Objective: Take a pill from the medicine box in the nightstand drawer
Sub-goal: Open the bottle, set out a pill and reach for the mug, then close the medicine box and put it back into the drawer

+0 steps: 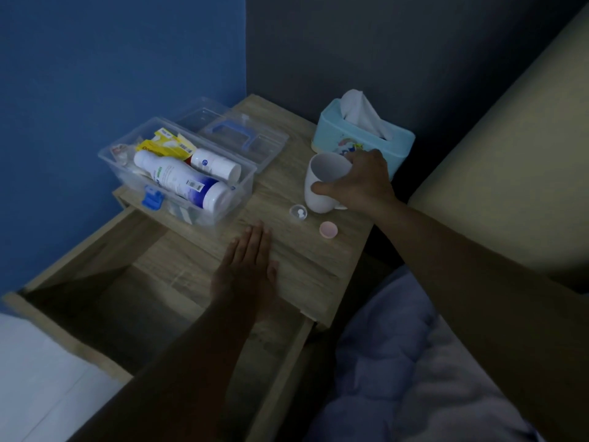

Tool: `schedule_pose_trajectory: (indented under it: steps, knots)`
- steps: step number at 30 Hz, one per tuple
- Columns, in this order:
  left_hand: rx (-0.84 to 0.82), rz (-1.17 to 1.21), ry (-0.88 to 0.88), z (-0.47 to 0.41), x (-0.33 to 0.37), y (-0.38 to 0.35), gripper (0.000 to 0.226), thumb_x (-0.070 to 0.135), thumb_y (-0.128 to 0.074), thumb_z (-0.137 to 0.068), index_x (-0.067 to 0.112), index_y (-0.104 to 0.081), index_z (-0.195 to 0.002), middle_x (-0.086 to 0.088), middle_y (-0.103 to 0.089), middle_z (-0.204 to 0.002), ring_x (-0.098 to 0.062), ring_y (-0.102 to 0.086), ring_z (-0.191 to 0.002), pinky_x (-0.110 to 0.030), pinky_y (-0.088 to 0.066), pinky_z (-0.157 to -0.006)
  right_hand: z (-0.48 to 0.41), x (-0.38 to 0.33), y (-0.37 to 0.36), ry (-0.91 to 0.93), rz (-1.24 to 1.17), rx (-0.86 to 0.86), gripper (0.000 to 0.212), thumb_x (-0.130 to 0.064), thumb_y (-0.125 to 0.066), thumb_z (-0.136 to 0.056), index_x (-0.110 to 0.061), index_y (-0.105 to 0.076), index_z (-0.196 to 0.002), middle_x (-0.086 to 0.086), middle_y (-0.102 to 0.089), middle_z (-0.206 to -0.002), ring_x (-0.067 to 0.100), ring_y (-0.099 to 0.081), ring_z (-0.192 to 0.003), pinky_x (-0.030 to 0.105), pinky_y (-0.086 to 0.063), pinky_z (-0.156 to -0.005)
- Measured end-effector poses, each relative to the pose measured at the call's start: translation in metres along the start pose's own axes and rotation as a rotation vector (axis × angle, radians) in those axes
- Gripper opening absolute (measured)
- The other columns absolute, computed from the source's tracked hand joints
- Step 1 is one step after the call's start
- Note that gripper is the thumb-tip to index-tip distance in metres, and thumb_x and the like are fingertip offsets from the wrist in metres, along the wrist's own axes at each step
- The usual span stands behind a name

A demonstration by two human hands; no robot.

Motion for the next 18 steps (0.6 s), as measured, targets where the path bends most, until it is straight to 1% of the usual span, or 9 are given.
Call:
schedule_pose_trajectory:
  steps: [6,9,11,12,15,18]
  knots:
    - [0.019,0.000,-0.015,0.000,-0.001,0.000,0.065,0.042,-0.015,-0.103,0.012,0.004,-0.157,-0.009,0.005,-0.166,-0.020,0.002,-0.153,-0.039,-0.004,-0.125,0.005,0.002,-0.002,-0.022,0.007,-0.012,0.086,-0.050,-0.086,-0.060,-0.007,-0.057,-0.129,0.011,-0.055,-0.128,0.024,-0.053,-0.119,0.042,-0.049,-0.100]
    - [0.028,0.007,-0.015,0.000,-0.002,-0.001,0.064,0.041,-0.015,-0.103,0.012,0.004,-0.157,-0.009,0.005,-0.166,-0.020,0.002,-0.153,-0.039,-0.004,-0.125,0.006,0.006,-0.003,-0.037,0.010,-0.005,0.083,-0.050,-0.086,-0.060,-0.007,-0.059,-0.125,0.010,-0.055,-0.127,0.024,-0.055,-0.115,0.038,-0.051,-0.094]
    - [0.023,0.009,-0.020,0.000,-0.002,-0.004,0.065,0.041,-0.014,-0.102,0.013,0.005,-0.157,-0.009,0.006,-0.166,-0.021,0.003,-0.153,-0.039,-0.004,-0.125,0.008,0.007,-0.004,-0.033,0.028,0.007,0.082,-0.050,-0.086,-0.060,-0.007,-0.058,-0.125,0.011,-0.053,-0.125,0.023,-0.054,-0.113,0.033,-0.050,-0.088]
    - [0.020,0.010,-0.024,-0.001,-0.002,-0.005,0.065,0.042,-0.014,-0.102,0.013,0.005,-0.157,-0.009,0.007,-0.166,-0.021,0.003,-0.153,-0.040,-0.004,-0.125,0.008,0.008,-0.004,-0.031,0.033,0.012,0.082,-0.050,-0.086,-0.061,-0.007,-0.058,-0.125,0.011,-0.053,-0.125,0.024,-0.053,-0.113,0.034,-0.050,-0.088]
    - [0.029,0.021,-0.031,-0.003,-0.005,-0.007,0.066,0.043,-0.015,-0.102,0.013,0.004,-0.157,-0.009,0.005,-0.166,-0.021,0.002,-0.153,-0.040,-0.004,-0.125,0.009,0.009,-0.008,-0.046,0.023,0.010,0.083,-0.048,-0.086,-0.062,-0.008,-0.056,-0.128,0.012,-0.050,-0.128,0.025,-0.050,-0.118,0.038,-0.050,-0.094]
    - [0.014,0.038,-0.034,-0.003,-0.005,-0.008,0.066,0.044,-0.017,-0.101,0.013,0.002,-0.157,-0.010,0.003,-0.166,-0.022,0.001,-0.153,-0.041,-0.005,-0.125,0.009,0.010,-0.011,-0.064,0.050,0.021,0.082,-0.046,-0.085,-0.063,-0.008,-0.053,-0.128,0.013,-0.044,-0.130,0.028,-0.044,-0.123,0.037,-0.045,-0.096]
Point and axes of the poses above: each hand's wrist, its own z-axis away from the middle knuckle, its own y-axis out of the back of the hand, x = y × z, the point moved 6 cm from there along -z, towards the middle knuckle
